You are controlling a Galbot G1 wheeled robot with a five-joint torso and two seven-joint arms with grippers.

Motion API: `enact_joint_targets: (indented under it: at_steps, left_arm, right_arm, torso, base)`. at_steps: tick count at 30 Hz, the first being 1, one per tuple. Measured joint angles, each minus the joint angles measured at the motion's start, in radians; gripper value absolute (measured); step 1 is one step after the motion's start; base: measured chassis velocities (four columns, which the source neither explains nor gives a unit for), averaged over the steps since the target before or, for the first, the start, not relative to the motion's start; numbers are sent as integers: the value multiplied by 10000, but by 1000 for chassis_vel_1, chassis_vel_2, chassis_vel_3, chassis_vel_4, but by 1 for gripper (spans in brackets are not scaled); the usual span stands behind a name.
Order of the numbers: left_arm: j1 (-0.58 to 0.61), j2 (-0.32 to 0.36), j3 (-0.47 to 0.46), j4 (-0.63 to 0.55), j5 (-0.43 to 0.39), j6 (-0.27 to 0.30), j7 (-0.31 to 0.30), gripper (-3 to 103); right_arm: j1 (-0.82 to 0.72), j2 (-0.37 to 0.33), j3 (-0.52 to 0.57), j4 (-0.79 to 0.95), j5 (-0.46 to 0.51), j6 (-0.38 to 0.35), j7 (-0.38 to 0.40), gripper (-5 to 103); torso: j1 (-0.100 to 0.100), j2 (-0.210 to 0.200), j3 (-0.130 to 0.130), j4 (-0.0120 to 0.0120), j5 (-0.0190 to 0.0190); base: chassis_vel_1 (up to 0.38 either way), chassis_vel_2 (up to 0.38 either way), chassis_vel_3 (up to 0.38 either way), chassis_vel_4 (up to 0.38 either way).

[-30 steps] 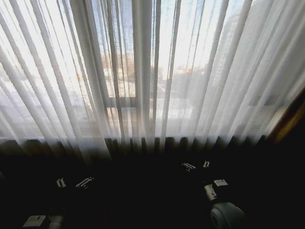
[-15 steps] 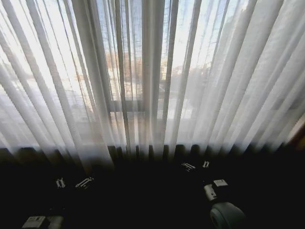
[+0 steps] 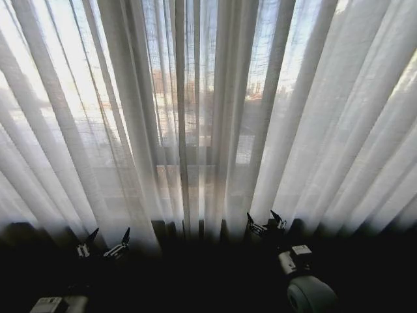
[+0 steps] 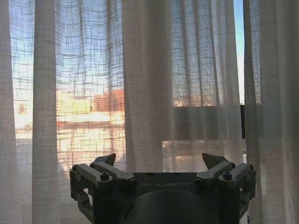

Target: Open the curtains by pulling them apart, changing their state from closed to fully open.

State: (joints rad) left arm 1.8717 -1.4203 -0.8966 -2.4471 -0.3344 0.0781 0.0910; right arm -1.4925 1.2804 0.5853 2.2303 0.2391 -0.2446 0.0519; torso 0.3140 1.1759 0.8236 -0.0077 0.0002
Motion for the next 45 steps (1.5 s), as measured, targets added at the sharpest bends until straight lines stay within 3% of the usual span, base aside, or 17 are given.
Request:
enact_joint_targets:
  at_steps: [8, 13, 15, 23, 36, 45]
  left_arm:
    - [-35, -2, 22, 28, 3, 0, 2, 100]
    - [-50, -49, 52, 69, 3, 0, -2, 100]
    - [-57, -79, 72, 81, 6, 6, -2, 100]
    - [-76, -177, -118, -28, 11, 92, -27, 100]
    - [-77, -375, -278, 90, -5, 87, -36, 100]
    - [-145, -389, -409, 296, -74, -11, -45, 100]
  right_arm:
    - [-128, 65, -110, 201, 9, -296, -479, 100]
    - [-206, 25, -712, 189, 81, -465, -663, 100]
    - [182, 82, -1336, -296, 84, -402, -719, 100]
    - [1682, 237, -2172, -2058, -124, -160, -709, 100]
    - [4046, 635, -2532, -4207, -148, -22, -108, 100]
    - [5232, 1397, -2853, -5277, -263, 79, 216, 100]
  torso:
    - [10, -3, 2, 0, -5]
    - [11, -3, 3, -1, -2]
    - [-10, 3, -4, -1, 3]
    - [-11, 5, -3, 2, -1]
    - [-4, 2, -1, 0, 0]
    - [0, 1, 0, 0, 0]
  base:
    - [-161, 384, 167, -376]
    - [-65, 87, 46, -62]
    - [-1, -62, -4, 38]
    - [7, -39, -10, 33]
    - [0, 0, 0, 0]
    - [0, 0, 0, 0]
